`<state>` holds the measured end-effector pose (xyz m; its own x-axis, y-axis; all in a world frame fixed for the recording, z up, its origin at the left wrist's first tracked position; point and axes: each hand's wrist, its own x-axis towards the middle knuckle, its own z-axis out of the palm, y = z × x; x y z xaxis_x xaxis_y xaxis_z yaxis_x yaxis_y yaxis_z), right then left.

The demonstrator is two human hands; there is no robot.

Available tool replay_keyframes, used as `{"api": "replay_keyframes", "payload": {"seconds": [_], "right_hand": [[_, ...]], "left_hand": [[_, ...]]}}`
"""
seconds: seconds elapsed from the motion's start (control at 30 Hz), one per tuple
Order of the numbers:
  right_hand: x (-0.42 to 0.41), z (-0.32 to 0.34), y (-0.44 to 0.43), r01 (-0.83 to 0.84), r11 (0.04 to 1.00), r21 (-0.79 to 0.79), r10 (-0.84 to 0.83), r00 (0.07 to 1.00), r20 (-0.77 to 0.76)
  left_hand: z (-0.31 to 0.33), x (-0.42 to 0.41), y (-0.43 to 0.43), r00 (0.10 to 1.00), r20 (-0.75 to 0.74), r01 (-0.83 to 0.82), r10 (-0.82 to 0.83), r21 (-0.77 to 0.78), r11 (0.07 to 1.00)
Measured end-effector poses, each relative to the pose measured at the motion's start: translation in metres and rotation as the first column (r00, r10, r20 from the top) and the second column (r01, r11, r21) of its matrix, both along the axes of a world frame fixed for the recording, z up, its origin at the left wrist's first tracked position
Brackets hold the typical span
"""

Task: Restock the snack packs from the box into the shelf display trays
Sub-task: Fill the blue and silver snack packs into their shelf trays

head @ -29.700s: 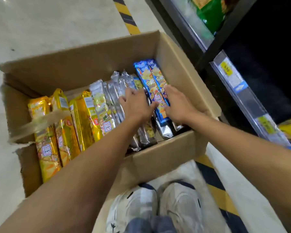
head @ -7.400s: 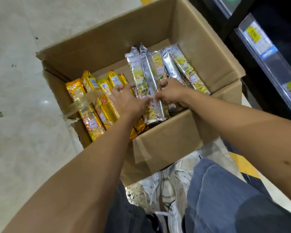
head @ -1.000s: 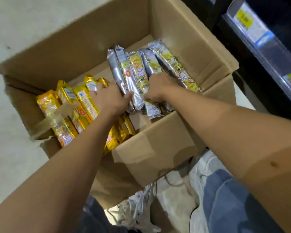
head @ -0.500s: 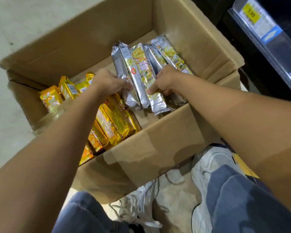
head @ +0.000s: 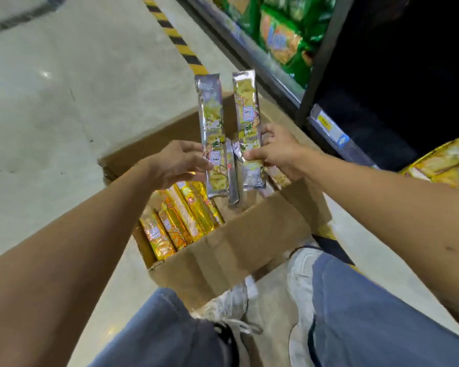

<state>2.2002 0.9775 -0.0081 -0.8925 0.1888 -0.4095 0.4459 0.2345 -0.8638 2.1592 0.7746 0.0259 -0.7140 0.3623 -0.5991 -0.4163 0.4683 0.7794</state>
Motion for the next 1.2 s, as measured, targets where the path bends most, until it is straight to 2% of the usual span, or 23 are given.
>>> {"api": "replay_keyframes", "payload": {"seconds": [0.2, 0.33, 0.5, 0.77, 0.9, 1.0, 1.2], "right_hand": [[0.075, 0.125, 0.007, 0.037, 0.998, -0.041, -0.042, 0.991, -0.129], [0.145, 0.189, 0.013, 0.121, 0.993, -0.004, -0.119, 0.971, -0.207], [0.251, 0.245, 0.03, 0.234, 0.969, 0.084, -0.204, 0.942, -0.267], [0.371, 0.262, 0.067, 0.427, 0.899, 0.096, -0.389, 0.88, -0.273], [0.41, 0.234, 0.097, 0.494, 0.863, 0.104, -0.46, 0.854, -0.244], [0.441, 0.236, 0.102, 0.561, 0.819, 0.12, -0.531, 0.821, -0.21], [0.481, 0.204, 0.147, 0.583, 0.8, 0.141, -0.559, 0.81, -0.176]], "left_hand": [[0.125, 0.056, 0.011, 0.986, -0.103, 0.144, -0.132, 0.125, 0.982], [0.179, 0.11, 0.022, 0.962, -0.17, 0.238, -0.215, 0.128, 0.963], [0.228, 0.19, 0.054, 0.89, -0.27, 0.416, -0.368, 0.15, 0.897], [0.243, 0.283, 0.123, 0.798, -0.291, 0.586, -0.528, 0.174, 0.791], [0.229, 0.31, 0.16, 0.75, -0.291, 0.648, -0.594, 0.138, 0.749], [0.215, 0.335, 0.187, 0.75, -0.263, 0.654, -0.607, 0.163, 0.738], [0.18, 0.369, 0.24, 0.752, -0.199, 0.659, -0.628, 0.198, 0.726]]}}
